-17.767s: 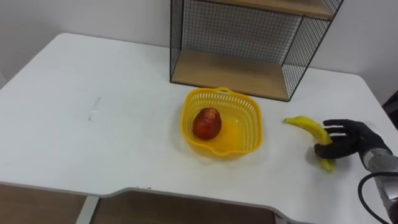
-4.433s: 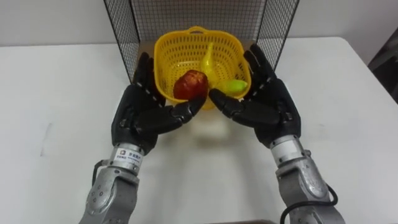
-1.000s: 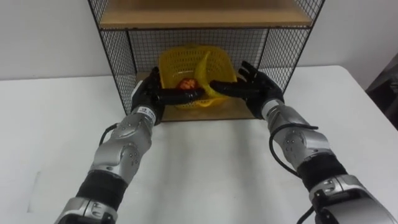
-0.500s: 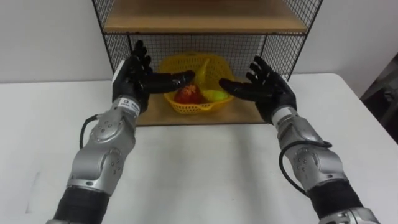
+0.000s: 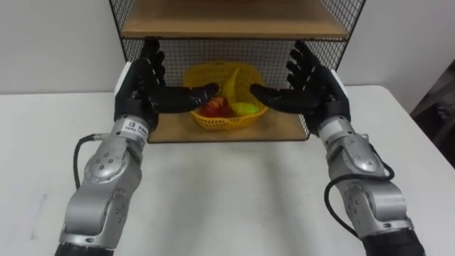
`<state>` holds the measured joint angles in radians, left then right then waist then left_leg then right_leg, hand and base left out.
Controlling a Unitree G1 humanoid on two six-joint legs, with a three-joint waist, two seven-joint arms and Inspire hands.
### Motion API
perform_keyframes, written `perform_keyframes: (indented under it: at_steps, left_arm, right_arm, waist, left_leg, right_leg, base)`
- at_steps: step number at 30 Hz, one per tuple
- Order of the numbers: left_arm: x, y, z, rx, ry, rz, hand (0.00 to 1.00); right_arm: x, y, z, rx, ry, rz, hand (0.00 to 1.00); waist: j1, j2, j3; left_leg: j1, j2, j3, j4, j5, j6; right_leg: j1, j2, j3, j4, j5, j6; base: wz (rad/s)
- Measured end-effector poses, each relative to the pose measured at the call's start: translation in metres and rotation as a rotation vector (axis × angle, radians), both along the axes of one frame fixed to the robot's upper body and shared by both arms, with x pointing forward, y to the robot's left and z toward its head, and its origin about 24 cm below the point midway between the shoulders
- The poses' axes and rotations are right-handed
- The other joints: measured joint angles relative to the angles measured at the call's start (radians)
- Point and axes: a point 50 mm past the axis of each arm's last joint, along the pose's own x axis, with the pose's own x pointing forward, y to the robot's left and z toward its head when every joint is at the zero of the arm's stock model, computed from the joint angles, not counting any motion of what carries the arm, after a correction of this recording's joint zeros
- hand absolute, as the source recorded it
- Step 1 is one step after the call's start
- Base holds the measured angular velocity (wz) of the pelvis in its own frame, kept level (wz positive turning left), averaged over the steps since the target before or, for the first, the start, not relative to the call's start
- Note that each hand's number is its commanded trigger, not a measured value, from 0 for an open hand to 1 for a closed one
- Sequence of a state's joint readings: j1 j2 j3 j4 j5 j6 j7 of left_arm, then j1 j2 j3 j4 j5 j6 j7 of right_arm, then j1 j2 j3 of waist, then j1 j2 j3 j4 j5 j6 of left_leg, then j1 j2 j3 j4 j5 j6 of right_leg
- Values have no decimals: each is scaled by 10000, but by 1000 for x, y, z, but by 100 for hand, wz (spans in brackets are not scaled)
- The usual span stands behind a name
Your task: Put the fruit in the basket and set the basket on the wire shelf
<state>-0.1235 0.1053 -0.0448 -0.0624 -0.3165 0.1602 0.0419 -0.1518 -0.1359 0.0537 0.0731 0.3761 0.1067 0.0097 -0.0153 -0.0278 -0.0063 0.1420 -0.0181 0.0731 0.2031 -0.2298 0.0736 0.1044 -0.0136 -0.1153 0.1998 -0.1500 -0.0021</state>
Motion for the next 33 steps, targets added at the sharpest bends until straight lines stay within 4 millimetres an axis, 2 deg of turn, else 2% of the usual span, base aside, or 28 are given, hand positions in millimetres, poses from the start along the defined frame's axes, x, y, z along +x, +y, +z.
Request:
perform_keyframes:
  at_steps: [4, 8, 14, 20, 23, 26, 33]
  left_arm:
    - [-14, 3, -13, -118, 351, -36, 0]
    - [-20, 5, -20, -132, 562, -152, 0]
    - [-43, 3, -29, -643, 412, -884, 0]
    - [-77, 11, -41, -894, 676, -1139, 0]
    - [-86, 17, -47, -808, 902, -924, 0]
    - [-94, 27, -48, -727, 886, -411, 0]
    - [-102, 66, -33, -220, 20, 2075, 0]
  right_arm:
    - [-12, -2, -10, -273, 225, 200, 0]
    - [-19, -4, -11, -632, 172, 442, 0]
    - [-39, -2, -5, -785, -609, 932, 0]
    - [-64, -7, -17, -768, -226, 1039, 0]
    - [-71, -13, -21, -750, -89, 951, 0]
    - [-82, -23, -16, -829, -302, 431, 0]
    - [-99, -51, -4, -1420, -965, -1395, 0]
  waist:
    - [-50, 14, 10]
    - [-51, 42, 28]
    - [-37, 111, 72]
    - [-56, 95, 68]
    - [-25, 86, 59]
    - [8, 111, 44]
    - [230, 225, 10]
  left_leg:
    - [7, 7, 55, -13, 0, 0]
    - [9, 10, 57, -87, 0, 0]
    - [-16, 31, 68, -224, -3, -5]
    - [-127, 47, 107, -212, 2, -15]
    - [-122, 49, 157, -250, -1, -18]
    - [-102, 47, 183, -278, -2, -19]
    - [-106, 48, 178, -279, 1, -24]
  right_leg:
    - [-16, 5, 61, -8, -2, 2]
    - [-14, 15, 78, -7, -3, 5]
    - [-65, 52, 57, -5, -3, 5]
    - [-235, 121, 107, 16, -3, 4]
    - [-237, 143, 205, 13, -3, 4]
    - [-242, 153, 297, 14, -3, 3]
    - [-251, 162, 252, -2, 2, -5]
  base:
    - [-3]
    - [0]
    - [0]
    - [-2]
    - [-5]
    - [-3]
    - [0]
